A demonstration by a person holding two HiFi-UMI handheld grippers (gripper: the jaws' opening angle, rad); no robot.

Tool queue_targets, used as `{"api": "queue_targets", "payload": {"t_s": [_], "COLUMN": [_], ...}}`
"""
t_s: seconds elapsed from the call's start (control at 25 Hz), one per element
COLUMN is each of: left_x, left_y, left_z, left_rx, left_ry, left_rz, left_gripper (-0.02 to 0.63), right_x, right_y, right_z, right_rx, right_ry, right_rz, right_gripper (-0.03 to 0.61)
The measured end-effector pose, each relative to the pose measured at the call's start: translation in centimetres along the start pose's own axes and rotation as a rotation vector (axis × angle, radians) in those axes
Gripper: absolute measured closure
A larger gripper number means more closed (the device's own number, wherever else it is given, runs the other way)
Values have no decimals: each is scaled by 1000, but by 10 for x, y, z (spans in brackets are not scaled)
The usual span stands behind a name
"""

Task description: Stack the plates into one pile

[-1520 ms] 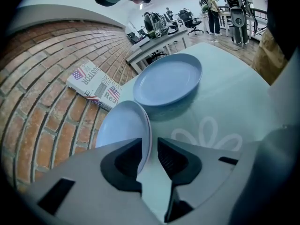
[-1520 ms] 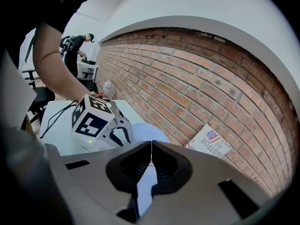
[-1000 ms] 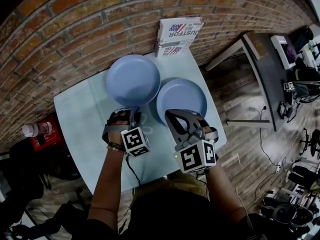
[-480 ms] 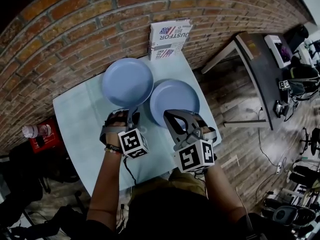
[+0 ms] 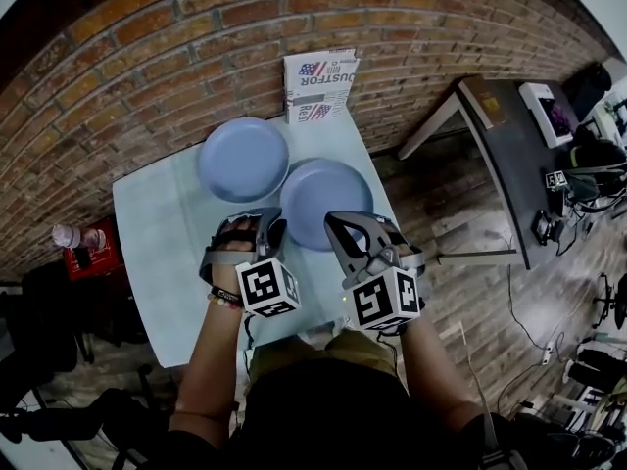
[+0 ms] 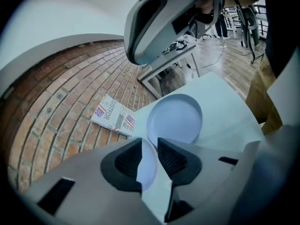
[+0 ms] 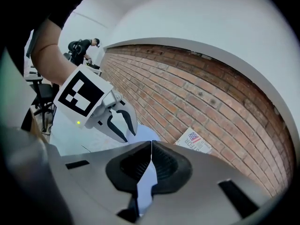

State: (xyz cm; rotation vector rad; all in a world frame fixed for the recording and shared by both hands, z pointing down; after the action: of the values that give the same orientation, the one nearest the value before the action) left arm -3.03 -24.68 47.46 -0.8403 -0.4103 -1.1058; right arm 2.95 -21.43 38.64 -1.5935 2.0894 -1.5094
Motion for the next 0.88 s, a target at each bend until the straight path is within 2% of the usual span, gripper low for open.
{"api": "queue_targets", "payload": {"t_s": [0.4,0.88], "left_x": [-43,-73], "left_y": [74,140], "left_z": [12,40], "left_rx": [-53,-112], "left_ry": [101,207], "left_rz": [-23,-66], "left_gripper": [499,499], "right_x": [-70,-129], "right_y": [-26,-46], "right_z": [14,14], "right_rx": [-58,-131], "right_ry": [46,106], "right_rz": [78,195], "right_gripper": [543,543]}}
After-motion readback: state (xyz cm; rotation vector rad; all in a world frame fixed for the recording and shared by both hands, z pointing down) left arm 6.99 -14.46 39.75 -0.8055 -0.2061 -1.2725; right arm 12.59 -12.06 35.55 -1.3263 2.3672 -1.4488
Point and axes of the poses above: the fingertips, and each gripper's own axes: x forward along the fingers, z to its right, y out of its top, the point moved 1 cm from there along -x, backward along the fingers, and after that the axes turned 2 degrees about z, right-handed, at the moved point
